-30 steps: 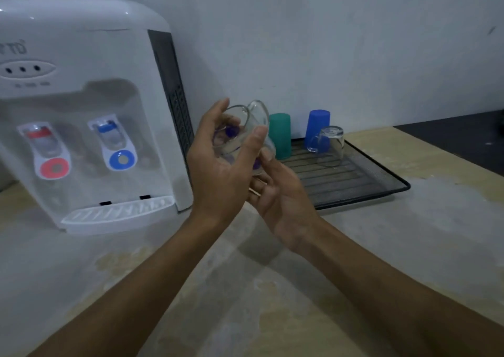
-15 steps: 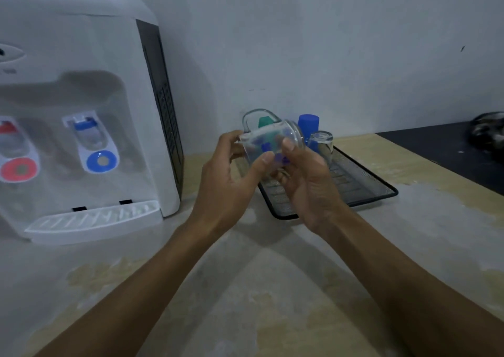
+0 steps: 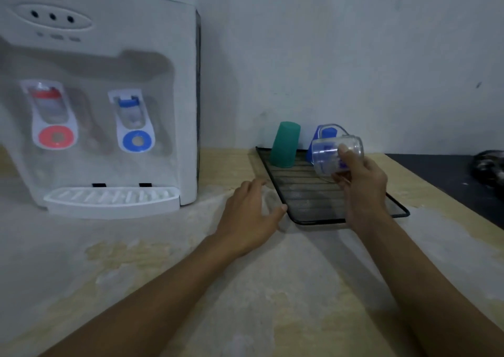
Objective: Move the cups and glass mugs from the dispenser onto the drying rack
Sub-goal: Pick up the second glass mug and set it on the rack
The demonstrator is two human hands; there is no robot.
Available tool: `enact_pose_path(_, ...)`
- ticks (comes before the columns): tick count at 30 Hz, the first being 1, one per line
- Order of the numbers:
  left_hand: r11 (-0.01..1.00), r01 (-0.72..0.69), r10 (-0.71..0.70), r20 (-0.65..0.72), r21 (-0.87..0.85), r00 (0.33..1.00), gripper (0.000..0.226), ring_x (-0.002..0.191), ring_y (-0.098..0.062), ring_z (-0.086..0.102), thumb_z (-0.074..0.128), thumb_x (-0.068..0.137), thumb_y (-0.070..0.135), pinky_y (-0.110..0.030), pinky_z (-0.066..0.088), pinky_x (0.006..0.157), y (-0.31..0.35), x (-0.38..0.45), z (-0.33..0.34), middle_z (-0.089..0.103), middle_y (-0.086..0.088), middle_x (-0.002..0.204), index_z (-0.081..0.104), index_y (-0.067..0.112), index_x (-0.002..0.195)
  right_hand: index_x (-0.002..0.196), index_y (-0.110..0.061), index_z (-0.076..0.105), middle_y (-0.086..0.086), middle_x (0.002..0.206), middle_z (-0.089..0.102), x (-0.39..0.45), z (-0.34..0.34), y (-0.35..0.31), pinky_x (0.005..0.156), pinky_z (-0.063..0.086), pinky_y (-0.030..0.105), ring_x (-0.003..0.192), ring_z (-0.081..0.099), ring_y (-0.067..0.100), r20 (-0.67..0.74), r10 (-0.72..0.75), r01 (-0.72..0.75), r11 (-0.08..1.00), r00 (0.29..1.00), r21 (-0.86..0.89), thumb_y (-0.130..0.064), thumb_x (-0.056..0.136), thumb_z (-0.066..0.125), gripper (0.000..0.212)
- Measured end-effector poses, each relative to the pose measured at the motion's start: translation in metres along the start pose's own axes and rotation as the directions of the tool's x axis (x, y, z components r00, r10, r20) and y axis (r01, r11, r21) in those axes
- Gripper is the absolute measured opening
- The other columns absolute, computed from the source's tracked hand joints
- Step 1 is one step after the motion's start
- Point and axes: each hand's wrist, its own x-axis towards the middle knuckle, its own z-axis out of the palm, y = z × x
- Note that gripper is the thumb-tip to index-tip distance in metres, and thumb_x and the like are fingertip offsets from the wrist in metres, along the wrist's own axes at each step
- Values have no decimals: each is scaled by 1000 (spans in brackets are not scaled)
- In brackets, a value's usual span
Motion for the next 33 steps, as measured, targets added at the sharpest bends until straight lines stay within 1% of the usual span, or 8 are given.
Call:
enact_pose_path(4, 998, -24, 22, 35, 54, 999, 63, 138, -20, 45, 51, 100, 57, -36, 37, 115, 3, -1, -2, 48, 0, 152, 41, 23, 152, 125, -14, 70, 8, 112, 76, 10, -2, 0, 90, 61, 37, 100, 73, 19, 101, -81, 109, 942, 992, -319, -25, 84, 85, 46)
enact_pose_path(7, 996, -33, 30, 46, 86, 999, 61, 136, -20, 45, 48, 101, 59, -35, 36, 113, 2, 0, -2, 49, 0, 149, 46, 22, 149, 120, -22, 69, 2, 107, 74, 22, 3, 5, 88, 60, 37, 97, 72, 19, 181, -123, 201, 831, 976, -519, -26, 78, 90, 46)
enact_pose_path(9, 993, -46, 41, 53, 113, 998, 60, 134, -20, 46, 46, 101, 61, -35, 37, 112, 1, 2, -1, 51, 0, 144, 49, 21, 146, 114, -21, 68, 5, 103, 72, 32, 10, 11, 79, 59, 35, 91, 70, 20, 236, -136, 257, 742, 962, -619, -27, 76, 91, 45)
enact_pose_path(12, 990, -62, 54, 66, 124, 996, 61, 131, -20, 47, 44, 101, 62, -36, 39, 111, -1, 4, 2, 53, 0, 140, 53, 20, 144, 113, -18, 67, -2, 95, 68, 46, 21, 16, 67, 48, 24, 82, 64, 10, 342, -83, 314, 638, 936, -703, -23, 79, 90, 42)
enact_pose_path(15, 989, -70, 63, 55, 129, 996, 60, 128, -19, 48, 44, 101, 62, -36, 40, 109, -3, 6, 2, 54, 1, 137, 56, 19, 140, 120, -14, 68, -3, 94, 69, 62, 26, 24, 67, 47, 24, 83, 64, 9, 381, -37, 337, 551, 924, -763, -26, 79, 90, 49)
enact_pose_path(27, 987, -82, 75, 55, 139, 996, 56, 122, -18, 50, 46, 100, 61, -36, 43, 104, -3, 6, 4, 58, 1, 129, 63, 17, 131, 119, -13, 68, -4, 87, 66, 75, 36, 40, 62, 42, 28, 78, 61, 10, 345, -48, 329, 447, 937, -832, -48, 74, 90, 62)
enact_pose_path(29, 986, -78, 69, 62, 145, 996, 56, 121, -17, 50, 46, 100, 62, -37, 43, 103, -3, 7, 4, 57, 2, 128, 64, 19, 130, 118, -13, 68, -6, 85, 64, 72, 37, 41, 59, 39, 26, 75, 58, 6, 332, -71, 328, 443, 941, -834, -48, 73, 90, 61)
enact_pose_path(33, 986, -74, 66, 59, 147, 996, 55, 120, -16, 50, 46, 99, 63, -37, 43, 103, -3, 6, 4, 57, 4, 125, 65, 20, 128, 126, -8, 66, 1, 98, 68, 65, 38, 42, 59, 39, 20, 79, 60, 8, 309, -82, 308, 487, 948, -817, -44, 73, 92, 69)
